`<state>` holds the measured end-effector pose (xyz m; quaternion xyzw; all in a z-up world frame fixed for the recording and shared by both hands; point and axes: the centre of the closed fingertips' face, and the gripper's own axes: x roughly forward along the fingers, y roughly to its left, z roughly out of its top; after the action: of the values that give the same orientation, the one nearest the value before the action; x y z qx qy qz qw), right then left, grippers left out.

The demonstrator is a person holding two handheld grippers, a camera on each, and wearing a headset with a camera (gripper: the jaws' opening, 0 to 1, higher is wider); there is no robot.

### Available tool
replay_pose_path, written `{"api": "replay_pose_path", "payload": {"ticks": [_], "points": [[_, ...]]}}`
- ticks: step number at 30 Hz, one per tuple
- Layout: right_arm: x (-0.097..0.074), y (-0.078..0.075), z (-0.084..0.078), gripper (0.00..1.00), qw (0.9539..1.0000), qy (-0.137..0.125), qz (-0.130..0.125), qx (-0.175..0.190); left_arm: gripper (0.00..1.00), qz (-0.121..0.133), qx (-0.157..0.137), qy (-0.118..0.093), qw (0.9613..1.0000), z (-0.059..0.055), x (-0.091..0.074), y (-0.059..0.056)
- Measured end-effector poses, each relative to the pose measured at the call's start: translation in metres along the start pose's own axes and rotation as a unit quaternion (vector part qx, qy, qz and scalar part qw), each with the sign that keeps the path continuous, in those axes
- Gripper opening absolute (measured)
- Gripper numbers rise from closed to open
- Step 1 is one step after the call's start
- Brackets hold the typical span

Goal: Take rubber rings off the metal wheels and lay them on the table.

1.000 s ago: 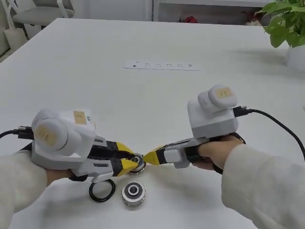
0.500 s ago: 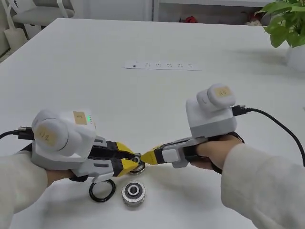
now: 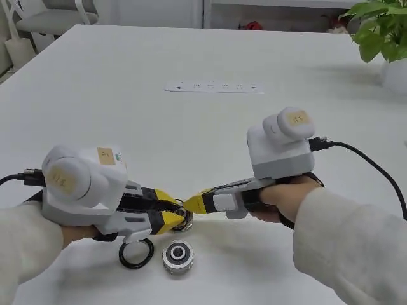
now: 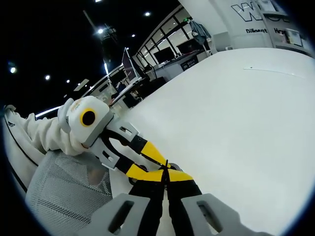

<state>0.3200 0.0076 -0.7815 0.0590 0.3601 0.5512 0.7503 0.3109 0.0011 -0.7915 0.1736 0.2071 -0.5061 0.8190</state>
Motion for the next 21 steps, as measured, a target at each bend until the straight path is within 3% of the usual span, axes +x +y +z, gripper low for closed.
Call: {"api": "replay_pose_path", "payload": {"ticks": [14,18,21], "points": [[-0.001,-0.005,-0.005,0.0,0.9999,0.007,-0.009,0.006,0.16,-0.004,-0.011,0.014,0.9998,-0.002,-0.003,0.002],[-0.002,-0.005,-0.004,0.0,0.9999,0.005,-0.009,0.009,0.17,-0.005,-0.009,0.01,0.9999,0.004,-0.008,0.003],[-0.003,-0.005,-0.004,0.0,0.9999,0.004,-0.01,0.011,0.23,0.0,-0.011,-0.005,0.9999,0.015,-0.013,0.007]]}}
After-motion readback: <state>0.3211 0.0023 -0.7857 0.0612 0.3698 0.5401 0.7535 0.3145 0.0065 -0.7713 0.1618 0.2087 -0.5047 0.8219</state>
